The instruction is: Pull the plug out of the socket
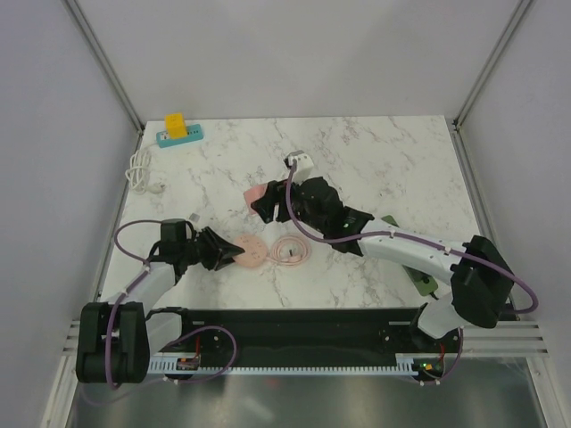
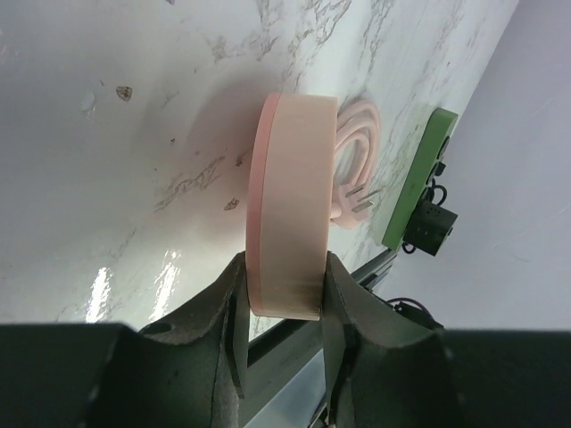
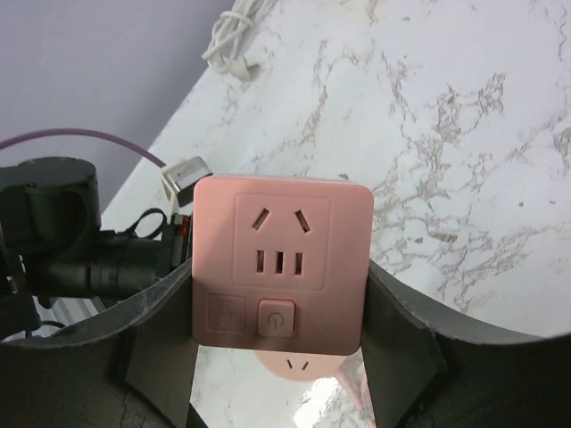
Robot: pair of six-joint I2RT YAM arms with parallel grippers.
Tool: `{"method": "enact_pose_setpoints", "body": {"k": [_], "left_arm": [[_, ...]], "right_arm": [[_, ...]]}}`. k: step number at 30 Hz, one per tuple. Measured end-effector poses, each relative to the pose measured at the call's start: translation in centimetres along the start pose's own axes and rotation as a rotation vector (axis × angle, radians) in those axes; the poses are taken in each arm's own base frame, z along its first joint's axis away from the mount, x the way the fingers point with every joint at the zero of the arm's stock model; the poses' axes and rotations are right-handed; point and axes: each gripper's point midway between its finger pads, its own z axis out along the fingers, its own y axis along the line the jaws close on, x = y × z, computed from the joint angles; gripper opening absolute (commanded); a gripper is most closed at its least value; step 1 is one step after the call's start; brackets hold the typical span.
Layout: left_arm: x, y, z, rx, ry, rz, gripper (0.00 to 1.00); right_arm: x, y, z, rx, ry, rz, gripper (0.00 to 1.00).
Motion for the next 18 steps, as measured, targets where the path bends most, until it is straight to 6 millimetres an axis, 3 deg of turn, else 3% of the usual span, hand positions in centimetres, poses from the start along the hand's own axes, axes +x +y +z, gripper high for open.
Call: {"method": "enact_pose_setpoints", "body": {"k": [3,7,8,12,13,18], "left_arm": [[-0.1,-0.1,0.0,-0.001,-0.004,0.002,0.05],[-0.1,-0.1,0.0,-0.001,-0.005,0.004,0.47],[-0.2,-0.1,0.0,-0.002,-0.006,0.006,0.52],[-0.6,1.1,-0.2,-0.065,-0.042,-0.005,0.57],[-0.6,1.4,-0.3,-0.078,-0.047,-0.007,0.62],[-0.8,1.4,-1.0,-0.112,-0.071,0.016,0.75]], "right_arm": [[-1.5,-1.3,0.2,0.011,-0.036,0.023,0.0],[-2.5,-7.4,1.4,0.094,-0.029,0.081,0.0],[-2.4,-9.3,1.7,0.111,-0.017,0.104,0.0],[-0.9,-16.2,3.2,0.139,0.048,0.244,0.0],[-0.5,-17.7,3.6,0.139,0.067,0.284,0.0],[1.8,-22.6,5.7,0.121,0.144,0.424,0.0]]}}
